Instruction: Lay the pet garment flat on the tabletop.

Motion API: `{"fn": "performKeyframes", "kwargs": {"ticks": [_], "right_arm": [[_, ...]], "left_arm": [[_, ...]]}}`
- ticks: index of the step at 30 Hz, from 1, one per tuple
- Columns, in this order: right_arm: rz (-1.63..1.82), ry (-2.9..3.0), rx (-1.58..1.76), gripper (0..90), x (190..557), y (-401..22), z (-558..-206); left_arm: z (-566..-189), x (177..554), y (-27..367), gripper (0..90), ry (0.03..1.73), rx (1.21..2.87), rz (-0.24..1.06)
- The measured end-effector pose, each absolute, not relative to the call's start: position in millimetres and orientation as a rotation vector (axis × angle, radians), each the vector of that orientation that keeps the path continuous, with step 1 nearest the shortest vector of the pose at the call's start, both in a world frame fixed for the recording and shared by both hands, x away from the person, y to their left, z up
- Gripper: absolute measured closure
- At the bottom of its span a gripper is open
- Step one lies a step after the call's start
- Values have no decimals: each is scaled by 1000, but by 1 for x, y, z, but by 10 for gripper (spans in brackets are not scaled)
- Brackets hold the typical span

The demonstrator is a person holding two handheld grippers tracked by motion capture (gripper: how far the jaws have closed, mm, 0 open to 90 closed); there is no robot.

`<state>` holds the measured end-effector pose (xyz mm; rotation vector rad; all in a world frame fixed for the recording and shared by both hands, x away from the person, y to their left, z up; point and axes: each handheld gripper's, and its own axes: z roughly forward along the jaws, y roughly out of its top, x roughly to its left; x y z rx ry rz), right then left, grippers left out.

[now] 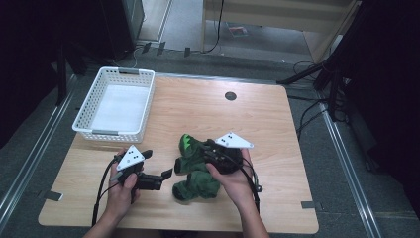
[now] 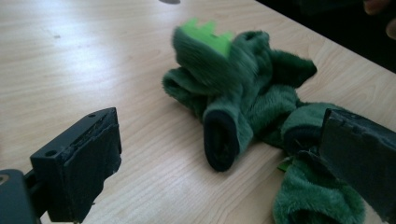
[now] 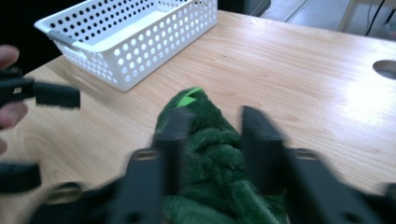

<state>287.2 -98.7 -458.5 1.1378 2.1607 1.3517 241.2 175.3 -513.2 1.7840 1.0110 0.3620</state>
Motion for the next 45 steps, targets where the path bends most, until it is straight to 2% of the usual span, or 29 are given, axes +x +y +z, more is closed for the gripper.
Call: {"fn": "performKeyframes", "kwargs": {"ticks": [3, 5, 7, 9, 11, 13, 14, 15, 16, 17, 18, 20, 21, 22, 23, 24, 26, 29, 31, 32, 35, 37, 38, 39, 40, 42, 44, 45], "right_arm": [[1318, 2159, 1196, 416, 298, -100, -465], [1291, 2172, 1256, 377, 304, -108, -475], [1267, 2185, 1275, 384, 306, -114, -483], [1238, 2228, 1304, 434, 309, -118, -491], [1200, 2282, 1312, 594, 310, -120, -499], [1181, 2323, 1295, 701, 308, -121, -505], [1179, 2346, 1278, 732, 306, -121, -508], [1175, 2363, 1266, 756, 303, -122, -509], [1175, 2363, 1266, 756, 303, -122, -509], [1168, 2388, 1242, 797, 298, -123, -513], [1164, 2403, 1238, 805, 296, -125, -514], [1153, 2426, 1237, 793, 293, -131, -517], [1162, 2436, 1245, 757, 292, -134, -517], [1162, 2436, 1245, 757, 292, -134, -517], [1194, 2444, 1243, 694, 293, -137, -516], [1292, 2419, 1233, 580, 294, -141, -507], [1381, 2355, 1223, 504, 299, -140, -493], [1414, 2270, 1201, 489, 314, -128, -473], [1398, 2261, 1192, 479, 322, -121, -470], [1319, 2284, 1185, 441, 340, -105, -469], [1192, 2361, 1182, 434, 358, -89, -477], [903, 2443, 1188, 619, 379, -76, -500], [844, 2428, 1215, 673, 384, -76, -505], [844, 2428, 1215, 673, 384, -76, -505], [881, 2328, 1306, 783, 391, -88, -507], [985, 2223, 1415, 801, 395, -106, -506], [998, 2161, 1481, 740, 397, -120, -508], [1007, 2173, 1499, 672, 397, -126, -510]], "left_arm": [[-518, 244, 173, 0, 1023, 1807, 351], [-524, 249, 168, 0, 1044, 1846, 318], [-528, 252, 163, 0, 1078, 1858, 324], [-532, 257, 159, 0, 1077, 1844, 260], [-536, 263, 154, 0, 1082, 1860, 223], [-540, 269, 150, 6, 1095, 1875, 197], [-541, 271, 148, 104, 1127, 1881, 225], [-542, 274, 145, 249, 1154, 1901, 254], [-542, 274, 145, 326, 1154, 1901, 254], [-544, 276, 144, 401, 1152, 1914, 248], [-545, 277, 143, 511, 1142, 1920, 249], [-547, 278, 142, 626, 1131, 1937, 234], [-548, 279, 142, 681, 1123, 1936, 203], [-548, 279, 143, 681, 1114, 1943, 192], [-549, 279, 143, 720, 1111, 1945, 184], [-550, 280, 144, 753, 1112, 1940, 150], [-551, 281, 144, 772, 1108, 1933, 123], [-551, 280, 144, 787, 1096, 1938, 111], [-551, 279, 144, 790, 1093, 1943, 111], [-551, 278, 144, 793, 1092, 1949, 111], [-551, 276, 146, 794, 1092, 1962, 107], [-551, 273, 149, 798, 1086, 1976, 114], [-551, 273, 150, 801, 1085, 1978, 114], [-551, 273, 150, 804, 1085, 1978, 114], [-551, 272, 152, 806, 1082, 1988, 122], [-551, 272, 153, 808, 1082, 1988, 123], [-551, 273, 156, 805, 1103, 1981, 113], [-551, 273, 156, 795, 1107, 1975, 119]]}}
